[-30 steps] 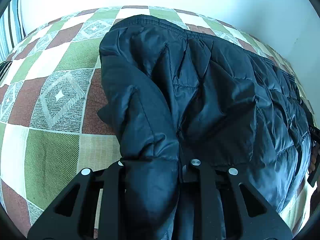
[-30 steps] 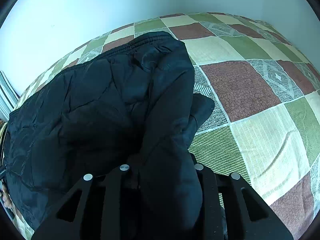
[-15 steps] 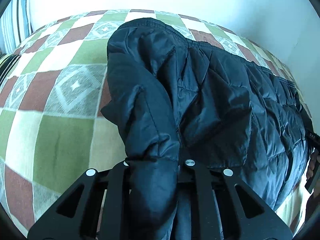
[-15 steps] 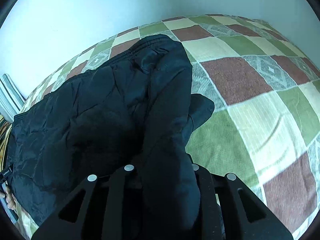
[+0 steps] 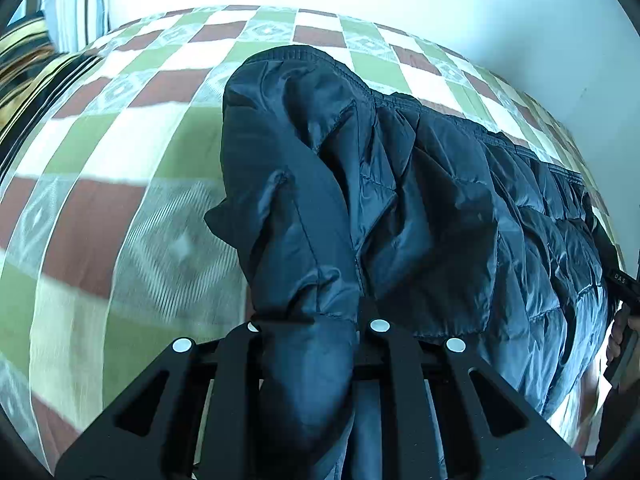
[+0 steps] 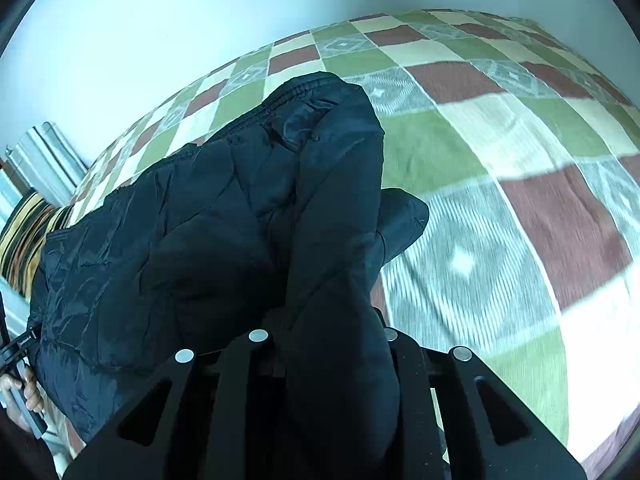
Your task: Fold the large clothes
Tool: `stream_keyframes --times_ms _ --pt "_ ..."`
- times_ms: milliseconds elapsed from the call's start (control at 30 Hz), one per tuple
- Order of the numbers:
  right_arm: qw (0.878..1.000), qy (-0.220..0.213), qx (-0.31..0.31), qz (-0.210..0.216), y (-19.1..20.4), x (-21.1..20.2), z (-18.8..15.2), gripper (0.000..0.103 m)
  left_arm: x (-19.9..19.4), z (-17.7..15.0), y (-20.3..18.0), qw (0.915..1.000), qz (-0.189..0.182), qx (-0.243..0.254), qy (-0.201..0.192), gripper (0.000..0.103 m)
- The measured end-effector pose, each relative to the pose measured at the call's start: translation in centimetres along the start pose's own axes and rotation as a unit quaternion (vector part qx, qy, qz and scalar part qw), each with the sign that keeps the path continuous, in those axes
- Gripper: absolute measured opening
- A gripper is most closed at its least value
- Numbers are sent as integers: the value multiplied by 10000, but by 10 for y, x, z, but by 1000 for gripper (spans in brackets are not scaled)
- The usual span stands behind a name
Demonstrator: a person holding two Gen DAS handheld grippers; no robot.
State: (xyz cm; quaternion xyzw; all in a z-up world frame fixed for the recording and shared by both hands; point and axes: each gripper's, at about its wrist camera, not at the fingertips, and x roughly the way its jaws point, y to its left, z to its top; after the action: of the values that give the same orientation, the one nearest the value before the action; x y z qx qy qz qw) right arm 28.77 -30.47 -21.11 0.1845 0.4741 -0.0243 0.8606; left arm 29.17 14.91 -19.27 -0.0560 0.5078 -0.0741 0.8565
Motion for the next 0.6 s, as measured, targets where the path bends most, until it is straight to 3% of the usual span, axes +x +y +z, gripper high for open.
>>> stream_keyframes --times_ms 233,467,600 --pt "10000 32 -46 42 8 -15 -34 19 -20 -27 14 10000 -40 -80 40 16" --pt "9996 69 -247 105 34 -7 -39 19 -29 -27 31 9997 221 -98 16 16" --pt "9987 -3 -502 -67 42 -8 -36 27 -25 -28 46 9995 28 -318 76 16"
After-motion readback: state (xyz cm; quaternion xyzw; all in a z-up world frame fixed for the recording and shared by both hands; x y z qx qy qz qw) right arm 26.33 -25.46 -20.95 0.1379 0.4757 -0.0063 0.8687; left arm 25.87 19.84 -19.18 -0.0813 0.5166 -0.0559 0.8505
